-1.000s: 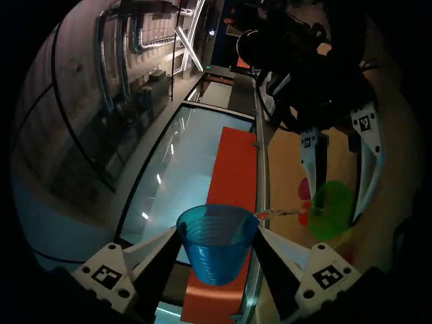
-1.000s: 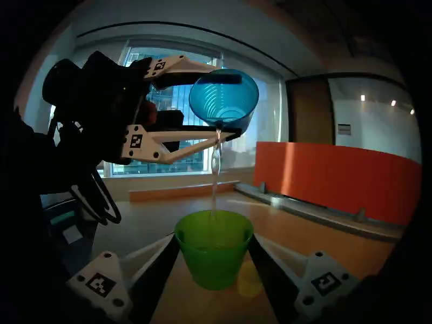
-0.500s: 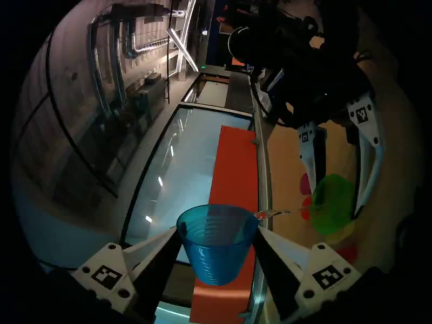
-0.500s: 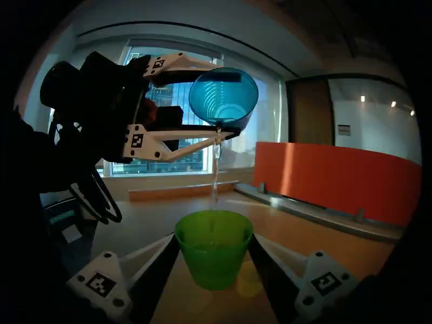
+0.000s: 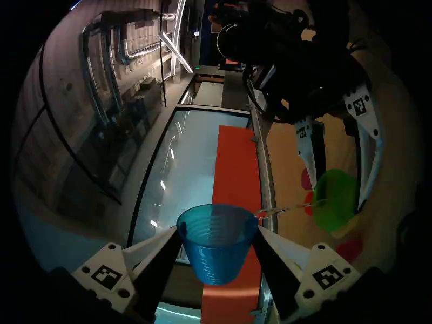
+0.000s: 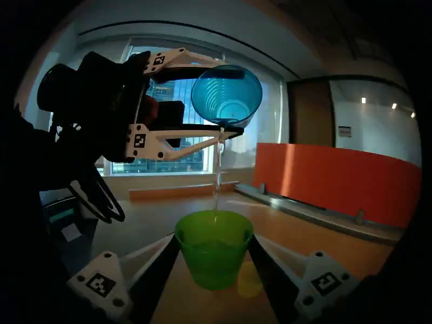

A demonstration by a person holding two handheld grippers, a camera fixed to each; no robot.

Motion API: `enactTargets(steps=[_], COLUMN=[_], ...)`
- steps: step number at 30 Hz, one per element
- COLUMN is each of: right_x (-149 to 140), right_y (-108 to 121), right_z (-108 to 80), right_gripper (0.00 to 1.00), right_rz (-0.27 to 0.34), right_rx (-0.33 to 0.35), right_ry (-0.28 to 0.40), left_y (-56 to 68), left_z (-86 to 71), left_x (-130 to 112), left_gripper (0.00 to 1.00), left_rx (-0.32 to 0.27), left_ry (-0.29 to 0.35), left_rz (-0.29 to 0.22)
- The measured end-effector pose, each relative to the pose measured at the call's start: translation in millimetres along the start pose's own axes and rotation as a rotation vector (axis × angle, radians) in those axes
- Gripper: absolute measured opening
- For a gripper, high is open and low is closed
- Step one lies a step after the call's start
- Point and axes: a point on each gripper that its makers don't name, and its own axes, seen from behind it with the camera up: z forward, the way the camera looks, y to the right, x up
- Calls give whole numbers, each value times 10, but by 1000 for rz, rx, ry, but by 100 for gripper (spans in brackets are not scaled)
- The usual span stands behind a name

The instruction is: Pour water

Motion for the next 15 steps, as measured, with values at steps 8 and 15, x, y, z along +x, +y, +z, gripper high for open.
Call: enactTargets(steps=[8, 15], right_x=[-8, -13], right_y=[-2, -8], right_z=[-17, -15], right_gripper=[89, 89], right_rz=[0, 0], right_rx=[0, 0], right_ry=[-1, -1], left_y=[-18, -29], left_z=[21, 13], left_x=[8, 27], left_gripper=[86, 86], left_rx=[3, 7], left_ry=[3, 2], left_rz=[33, 68])
